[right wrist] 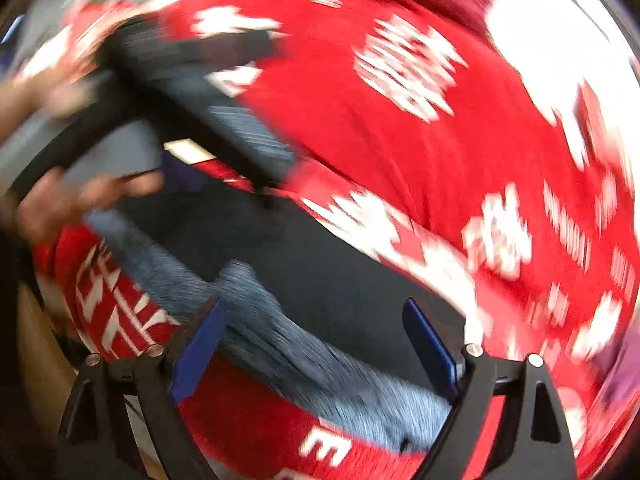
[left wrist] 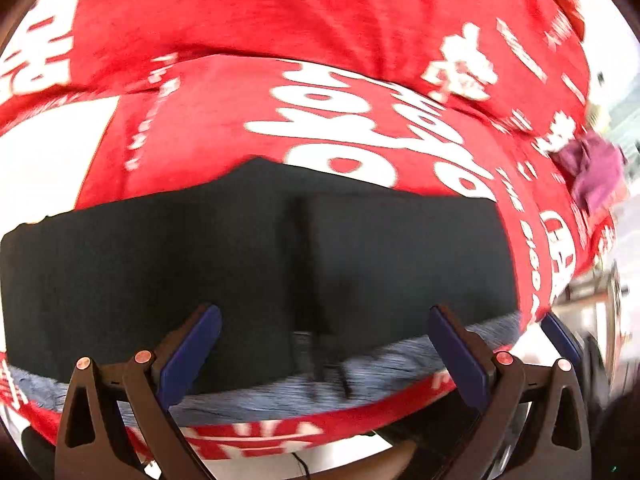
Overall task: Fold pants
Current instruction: 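Fold the held leg end over onto the pants and open the right gripper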
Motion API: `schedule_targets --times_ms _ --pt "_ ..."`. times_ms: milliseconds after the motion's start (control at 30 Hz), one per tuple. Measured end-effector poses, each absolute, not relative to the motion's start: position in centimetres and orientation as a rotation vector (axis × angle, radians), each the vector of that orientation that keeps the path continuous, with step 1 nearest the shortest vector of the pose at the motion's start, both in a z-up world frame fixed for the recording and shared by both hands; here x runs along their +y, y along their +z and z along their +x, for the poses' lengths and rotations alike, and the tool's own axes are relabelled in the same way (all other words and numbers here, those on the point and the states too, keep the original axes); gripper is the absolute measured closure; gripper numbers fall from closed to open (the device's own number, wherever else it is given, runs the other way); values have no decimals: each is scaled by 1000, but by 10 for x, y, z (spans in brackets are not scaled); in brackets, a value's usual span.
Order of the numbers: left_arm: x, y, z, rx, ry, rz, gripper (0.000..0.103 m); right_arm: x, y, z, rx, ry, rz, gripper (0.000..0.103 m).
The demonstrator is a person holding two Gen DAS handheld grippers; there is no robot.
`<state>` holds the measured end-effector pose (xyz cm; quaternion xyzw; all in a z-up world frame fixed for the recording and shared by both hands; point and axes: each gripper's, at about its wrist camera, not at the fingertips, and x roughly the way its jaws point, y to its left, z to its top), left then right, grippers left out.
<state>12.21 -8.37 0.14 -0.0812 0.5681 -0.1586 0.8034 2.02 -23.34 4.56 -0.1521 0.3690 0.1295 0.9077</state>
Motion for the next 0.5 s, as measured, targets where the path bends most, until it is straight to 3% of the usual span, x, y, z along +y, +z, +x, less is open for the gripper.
schedule_targets --times_ms 233,300,400,500 --pt "-116 -63 120 1410 -335 -160 0 -376 -11 55 1031 146 361 11" --pt "-118 -57 115 1362 -340 -126 0 -403 -26 50 1064 157 520 11" --pt "-119 -50 116 1348 -302 -87 0 -419 -14 28 966 188 618 11" --pt "-117 -42 119 1326 -293 -102 0 -407 15 18 846 274 534 11"
